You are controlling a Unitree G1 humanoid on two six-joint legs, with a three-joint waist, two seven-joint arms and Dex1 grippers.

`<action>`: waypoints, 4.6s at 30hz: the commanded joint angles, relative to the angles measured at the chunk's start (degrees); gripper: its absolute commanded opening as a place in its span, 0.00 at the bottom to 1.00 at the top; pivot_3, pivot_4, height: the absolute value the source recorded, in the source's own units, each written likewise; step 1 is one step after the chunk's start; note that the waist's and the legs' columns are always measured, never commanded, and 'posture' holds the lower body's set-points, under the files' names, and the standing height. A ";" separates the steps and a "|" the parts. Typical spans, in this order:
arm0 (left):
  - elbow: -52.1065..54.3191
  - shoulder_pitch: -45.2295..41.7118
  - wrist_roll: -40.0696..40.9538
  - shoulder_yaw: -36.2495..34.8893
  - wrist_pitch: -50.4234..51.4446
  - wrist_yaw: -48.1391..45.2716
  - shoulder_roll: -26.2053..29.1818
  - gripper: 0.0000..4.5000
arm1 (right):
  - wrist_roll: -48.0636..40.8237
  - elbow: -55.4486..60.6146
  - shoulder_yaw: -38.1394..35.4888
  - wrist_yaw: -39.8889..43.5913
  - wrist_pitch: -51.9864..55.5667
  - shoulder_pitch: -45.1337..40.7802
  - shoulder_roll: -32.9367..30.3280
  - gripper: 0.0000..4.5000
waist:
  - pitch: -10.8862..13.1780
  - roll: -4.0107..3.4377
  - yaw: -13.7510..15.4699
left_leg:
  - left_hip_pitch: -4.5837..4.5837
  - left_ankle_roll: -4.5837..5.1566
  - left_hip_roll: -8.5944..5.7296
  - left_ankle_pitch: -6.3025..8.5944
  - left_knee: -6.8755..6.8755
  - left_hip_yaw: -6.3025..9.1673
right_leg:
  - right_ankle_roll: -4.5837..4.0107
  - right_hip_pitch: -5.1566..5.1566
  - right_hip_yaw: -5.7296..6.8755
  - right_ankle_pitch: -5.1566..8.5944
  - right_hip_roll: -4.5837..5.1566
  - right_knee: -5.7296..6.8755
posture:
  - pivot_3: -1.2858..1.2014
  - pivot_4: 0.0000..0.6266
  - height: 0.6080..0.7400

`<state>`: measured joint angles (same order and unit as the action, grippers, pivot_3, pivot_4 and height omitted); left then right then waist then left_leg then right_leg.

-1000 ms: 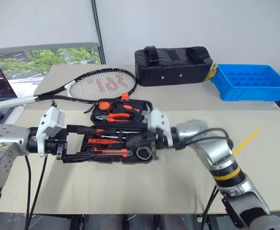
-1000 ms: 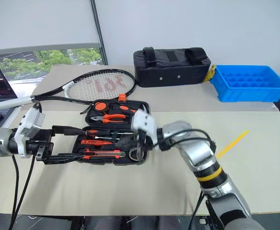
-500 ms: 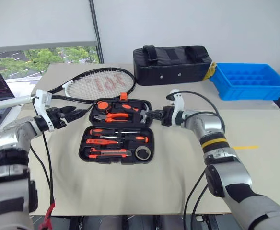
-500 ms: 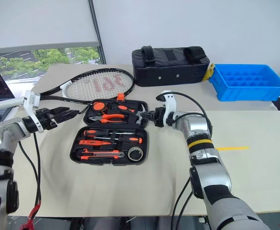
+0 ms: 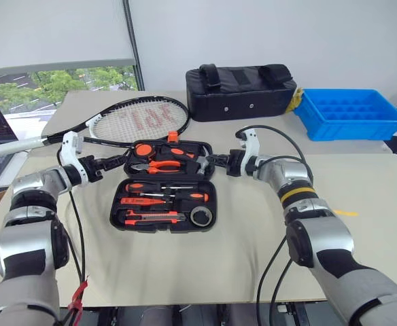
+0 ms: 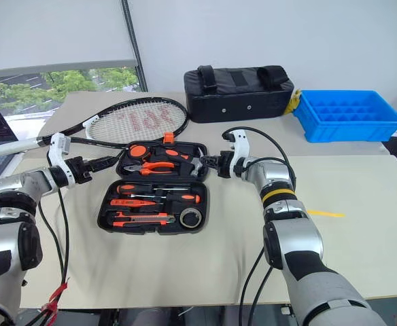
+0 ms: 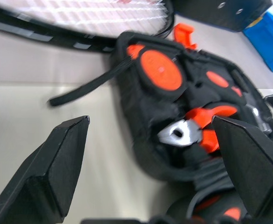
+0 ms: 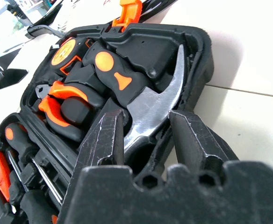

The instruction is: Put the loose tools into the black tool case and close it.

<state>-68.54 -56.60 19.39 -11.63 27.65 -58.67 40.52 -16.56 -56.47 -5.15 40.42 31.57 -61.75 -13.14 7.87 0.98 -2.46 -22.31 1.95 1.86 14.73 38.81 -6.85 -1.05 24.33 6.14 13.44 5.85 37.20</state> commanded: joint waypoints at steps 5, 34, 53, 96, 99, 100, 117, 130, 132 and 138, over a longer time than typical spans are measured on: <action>-1.20 -1.90 -1.17 -2.09 -1.35 -0.44 -0.47 1.00 | 1.01 1.37 -0.80 -0.24 -0.94 0.19 -1.31 0.41 | 0.00 0.00 -0.25 | -0.06 0.00 0.01 0.00 -0.06 -0.02 | 0.00 0.06 0.00 0.00 -0.04 -0.02 | 0.52 0.24 0.79; -1.48 -1.42 -2.81 -2.57 0.64 -1.73 -1.49 1.00 | 0.37 -2.02 -4.76 1.03 0.00 -2.40 0.59 0.01 | 0.00 0.00 -0.10 | -0.10 -0.01 -0.02 -0.01 -0.04 0.00 | 0.00 0.07 0.02 0.00 -0.01 -0.01 | 0.52 0.24 0.79; -1.31 -0.85 -3.98 -2.22 1.27 -5.68 -2.57 0.00 | 0.95 -1.62 -4.97 0.69 -0.43 -1.90 0.45 0.00 | 0.00 0.00 0.08 | -0.09 -0.01 -0.03 -0.01 -0.03 0.01 | 0.00 0.03 0.04 0.00 0.03 0.00 | 0.52 0.24 0.79; 48.56 27.92 -8.88 0.62 -42.16 6.49 -9.09 0.00 | -0.11 28.37 -5.78 11.62 -43.84 23.97 -6.33 0.00 | 0.03 0.01 0.46 | -0.38 -0.09 0.00 -0.10 0.00 -0.06 | -0.02 0.51 -0.04 -0.03 0.20 -0.07 | 0.52 0.24 0.79; 45.80 26.53 -10.51 0.74 -46.89 9.39 -9.11 0.00 | 0.59 25.13 -5.79 10.43 -47.76 22.03 -5.81 0.00 | 0.03 0.01 0.86 | -0.38 -0.08 0.00 -0.10 0.01 -0.06 | -0.03 0.51 -0.02 -0.03 0.19 -0.07 | 0.52 0.24 0.79; 44.96 25.96 -10.88 0.80 -47.92 10.04 -8.96 0.00 | 1.02 23.79 -5.68 10.20 -49.17 21.37 -5.74 0.00 | 0.03 0.01 0.93 | -0.38 -0.08 0.00 -0.10 0.02 -0.07 | -0.03 0.51 -0.02 -0.04 0.19 -0.07 | 0.52 0.24 0.79; 34.79 28.44 -18.71 6.74 -70.17 12.06 -4.24 0.00 | 9.03 10.54 -1.29 8.58 -71.88 22.69 -8.67 0.00 | 0.03 -0.01 1.43 | -0.43 -0.07 0.00 -0.10 -0.04 -0.12 | -0.03 0.52 0.06 -0.04 0.11 -0.06 | 0.52 0.24 0.79; 30.06 45.31 -5.69 1.97 -82.78 2.84 9.05 0.95 | -2.78 42.86 0.45 22.18 -47.45 54.34 -29.91 0.91 | 0.06 -0.28 2.12 | 0.45 0.69 0.08 0.39 -0.02 -0.08 | -0.01 -0.30 0.03 -0.01 0.72 -0.19 | 0.52 0.24 0.79; 29.92 43.29 -2.12 1.28 -74.54 2.16 8.07 0.98 | -8.20 55.67 2.64 22.25 -34.70 59.00 -32.20 0.91 | 0.05 -0.30 2.09 | 0.46 0.72 0.12 0.41 -0.04 0.01 | 0.00 -0.32 -0.13 0.00 0.74 -0.18 | 0.52 0.24 0.79; 45.68 37.24 9.83 4.97 -47.20 -3.44 2.53 0.98 | -15.05 72.24 10.52 20.28 -11.10 57.66 -31.99 0.91 | 0.10 0.00 2.00 | 0.33 0.48 0.35 0.14 0.16 0.06 | 0.36 -0.27 0.02 -0.01 0.57 -0.14 | 0.52 0.24 0.79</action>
<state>-29.12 -17.98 24.33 -7.27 -27.86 -60.67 43.39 -29.84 12.93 3.77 60.80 13.95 -3.41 -44.29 7.97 0.98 -0.46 -21.96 2.42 2.21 14.86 38.98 -6.79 -0.68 24.04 6.18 13.42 6.40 37.05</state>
